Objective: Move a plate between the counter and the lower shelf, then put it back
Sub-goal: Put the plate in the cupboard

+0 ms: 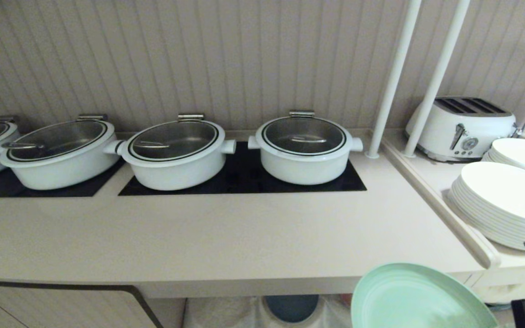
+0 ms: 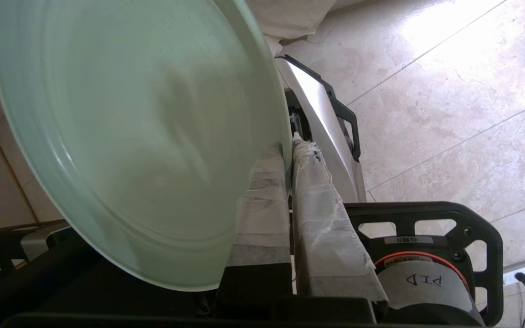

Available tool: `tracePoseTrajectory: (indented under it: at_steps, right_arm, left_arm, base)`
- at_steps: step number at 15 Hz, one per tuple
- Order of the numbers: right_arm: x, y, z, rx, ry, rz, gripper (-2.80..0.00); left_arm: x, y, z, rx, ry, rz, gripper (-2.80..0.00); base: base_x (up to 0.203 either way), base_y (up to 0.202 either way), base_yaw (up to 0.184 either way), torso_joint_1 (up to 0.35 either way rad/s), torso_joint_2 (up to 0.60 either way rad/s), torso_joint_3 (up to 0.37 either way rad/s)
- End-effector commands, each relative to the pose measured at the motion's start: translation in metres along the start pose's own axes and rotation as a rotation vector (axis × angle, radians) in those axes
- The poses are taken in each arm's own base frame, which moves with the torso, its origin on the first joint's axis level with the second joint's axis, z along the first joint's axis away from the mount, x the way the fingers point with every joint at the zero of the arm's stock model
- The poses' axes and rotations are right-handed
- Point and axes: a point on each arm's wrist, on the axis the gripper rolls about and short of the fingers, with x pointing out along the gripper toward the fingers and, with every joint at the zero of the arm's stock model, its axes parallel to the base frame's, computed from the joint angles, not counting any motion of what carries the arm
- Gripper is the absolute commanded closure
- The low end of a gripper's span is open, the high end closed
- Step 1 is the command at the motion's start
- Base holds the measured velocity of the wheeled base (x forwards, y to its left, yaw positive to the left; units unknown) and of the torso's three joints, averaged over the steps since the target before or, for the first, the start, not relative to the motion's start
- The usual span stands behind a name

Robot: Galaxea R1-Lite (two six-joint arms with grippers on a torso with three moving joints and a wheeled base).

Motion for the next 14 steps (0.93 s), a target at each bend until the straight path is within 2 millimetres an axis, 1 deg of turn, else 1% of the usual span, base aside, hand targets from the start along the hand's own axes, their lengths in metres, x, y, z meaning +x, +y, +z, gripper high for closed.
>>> tracePoseTrajectory:
  at_steps: [1,4,6,7,14]
  right_arm:
    - [-0.001,-0.003,-0.006,0.002,-0.008,0.006,0.00]
    - [0.000,-0.008,-0.014,0.001,-0.016,0.016,0.00]
    - [-0.004,-0.009,-0.019,0.000,0.015,0.110,0.00]
    - [-0.004,-0.010,-0.021,0.017,0.023,0.124,0.00]
    - [0.000,-0.014,-0.028,0.027,0.045,0.108,0.00]
  left_arm:
    - [0.000,0.000,0.000,-0.001,-0.001,0.001,0.00]
    - [0.000,0.000,0.000,-0.002,0.000,0.001,0.00]
    - [0.000,0.000,0.000,-0.001,-0.002,0.001,0.00]
    - [0.000,0.000,0.000,-0.001,0.000,0.001,0.00]
    - [0.000,0.000,0.000,-0.001,-0.001,0.001,0.00]
  base:
    - [0.000,0.000,0.000,0.000,0.00,0.000]
    - [0.000,0.000,0.000,0.000,0.00,0.000]
    - [0.000,0.000,0.000,0.000,0.00,0.000]
    - [0.000,0.000,0.000,0.000,0.00,0.000]
    - [0.000,0.000,0.000,0.000,0.00,0.000]
